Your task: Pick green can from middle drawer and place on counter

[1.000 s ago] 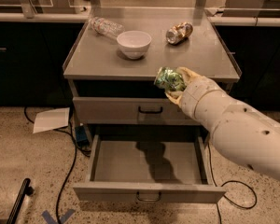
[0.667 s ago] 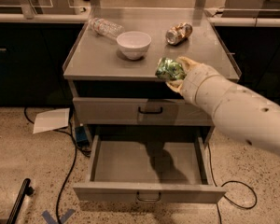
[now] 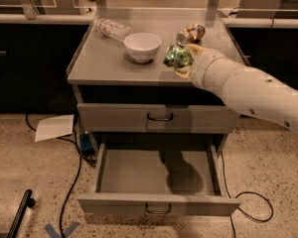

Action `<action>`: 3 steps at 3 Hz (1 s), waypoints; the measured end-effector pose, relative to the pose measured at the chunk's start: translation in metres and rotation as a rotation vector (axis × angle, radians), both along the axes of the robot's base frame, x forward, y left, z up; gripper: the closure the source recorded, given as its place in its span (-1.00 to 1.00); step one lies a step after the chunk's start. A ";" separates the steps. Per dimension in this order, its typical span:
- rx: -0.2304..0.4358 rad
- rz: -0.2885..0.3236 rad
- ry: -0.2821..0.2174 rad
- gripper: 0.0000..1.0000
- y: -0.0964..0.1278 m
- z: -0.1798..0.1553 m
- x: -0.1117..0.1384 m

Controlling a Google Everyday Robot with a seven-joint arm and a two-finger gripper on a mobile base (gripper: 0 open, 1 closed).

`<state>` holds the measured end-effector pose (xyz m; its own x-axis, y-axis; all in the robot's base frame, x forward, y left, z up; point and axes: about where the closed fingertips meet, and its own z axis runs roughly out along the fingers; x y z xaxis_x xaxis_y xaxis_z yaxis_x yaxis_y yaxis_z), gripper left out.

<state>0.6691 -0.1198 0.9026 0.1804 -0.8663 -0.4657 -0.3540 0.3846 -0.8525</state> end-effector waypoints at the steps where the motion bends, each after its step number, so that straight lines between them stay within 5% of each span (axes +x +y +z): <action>1: -0.015 -0.004 0.018 1.00 -0.003 -0.002 0.029; 3: -0.047 -0.040 0.063 1.00 -0.018 -0.007 0.070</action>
Offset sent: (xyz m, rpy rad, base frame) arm 0.0892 -0.0077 0.0048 -0.0586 0.0734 -0.0573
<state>0.7396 -0.1374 0.8952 0.1167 -0.8937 -0.4333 -0.3928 0.3591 -0.8466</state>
